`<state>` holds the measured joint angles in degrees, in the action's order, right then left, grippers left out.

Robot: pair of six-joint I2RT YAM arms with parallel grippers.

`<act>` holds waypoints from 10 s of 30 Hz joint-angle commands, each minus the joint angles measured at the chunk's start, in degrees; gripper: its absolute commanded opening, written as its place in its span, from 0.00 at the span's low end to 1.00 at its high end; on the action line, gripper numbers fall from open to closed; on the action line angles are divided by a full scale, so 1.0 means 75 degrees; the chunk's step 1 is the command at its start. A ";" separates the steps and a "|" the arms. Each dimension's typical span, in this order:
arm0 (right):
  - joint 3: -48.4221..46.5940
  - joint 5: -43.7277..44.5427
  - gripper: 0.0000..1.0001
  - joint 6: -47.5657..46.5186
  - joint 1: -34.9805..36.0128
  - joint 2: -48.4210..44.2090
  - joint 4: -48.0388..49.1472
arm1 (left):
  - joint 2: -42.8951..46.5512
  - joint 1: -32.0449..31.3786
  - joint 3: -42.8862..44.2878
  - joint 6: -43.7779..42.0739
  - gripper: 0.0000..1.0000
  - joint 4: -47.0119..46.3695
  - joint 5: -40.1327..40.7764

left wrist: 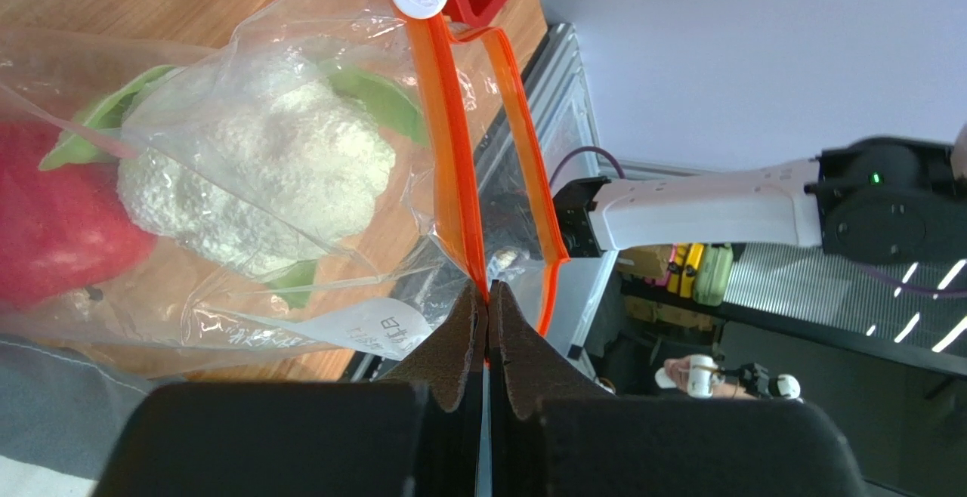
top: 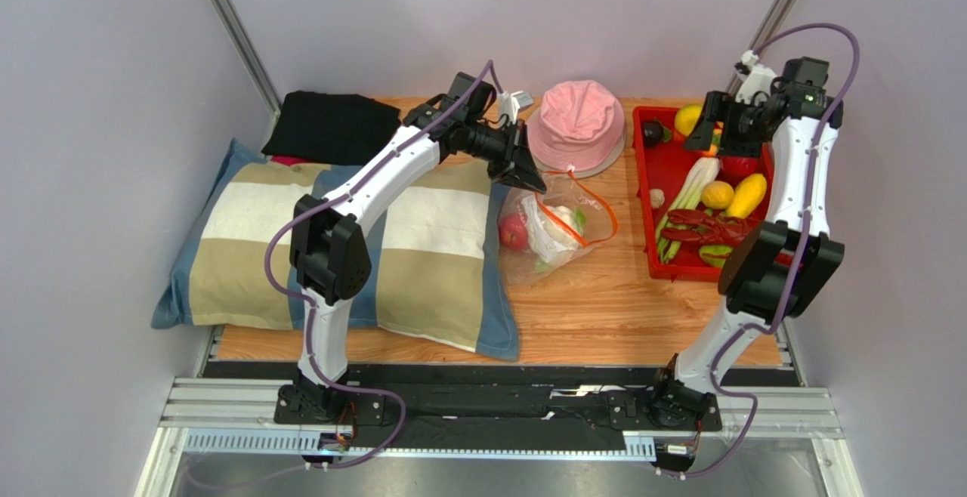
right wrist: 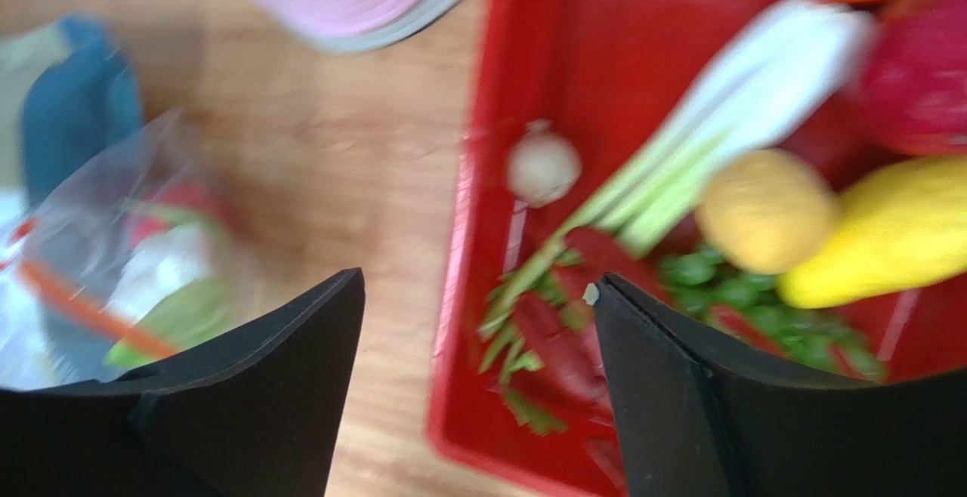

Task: Place the food in the zip-top bag and seal the zipper
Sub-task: Pick up the fake fruit from the bin, then place the fake fruit in the zipper food storage bag, then pick up the fake fruit from the bin, then place the fake fruit in the zipper food storage bag, then adjust the zipper food storage bag at the center of the board.

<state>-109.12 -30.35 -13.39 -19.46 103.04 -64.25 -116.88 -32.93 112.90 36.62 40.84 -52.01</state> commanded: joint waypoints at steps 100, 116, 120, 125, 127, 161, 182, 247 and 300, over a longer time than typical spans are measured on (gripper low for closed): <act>0.3756 -0.0548 0.70 0.0531 0.4786 -0.2829 0.2964 | 0.0362 0.0171 -0.0920 0.3273 0.00 -0.4871 -0.2886; 0.1359 -0.1168 1.00 0.0121 0.1895 -0.1966 0.1279 | 0.0209 0.0406 -0.0675 0.1399 0.00 -0.2646 -0.1692; 0.0115 -0.0818 1.00 -0.0101 0.0570 -0.0970 0.1195 | 0.0151 0.0394 -0.0663 0.1258 0.00 -0.2551 -0.1527; -0.1409 0.0281 0.98 -0.0008 -0.0509 0.0473 0.1277 | 0.0022 0.0394 -0.0710 0.1293 0.00 -0.2562 -0.1515; -0.1972 0.0634 0.98 -0.0089 -0.0697 0.1058 0.1277 | 0.0010 0.0383 -0.0733 0.1246 0.00 -0.2574 -0.1468; -0.1729 0.3496 0.74 -0.1051 -0.0686 0.3617 0.2894 | -0.0131 0.0488 -0.0768 0.0953 0.00 -0.2281 -0.1281; -0.0488 -0.0801 0.33 -0.1274 0.0413 -0.0776 0.0281 | -0.0190 0.0453 -0.0569 0.1433 0.00 -0.2211 -0.1280; 0.4177 -0.0959 0.23 0.1059 0.4820 -0.2653 0.3667 | 0.0103 0.0500 -0.0592 0.2428 0.00 -0.2901 -0.2651; 0.4194 -0.2855 0.00 0.1593 0.3475 -0.3039 0.1688 | 0.0536 0.0664 0.0494 -0.1409 0.04 0.1324 -0.0434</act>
<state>-70.98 -43.62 -7.05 7.66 85.41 -50.00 -117.43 -28.08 108.77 42.81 33.89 -65.63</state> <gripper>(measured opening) 0.011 0.013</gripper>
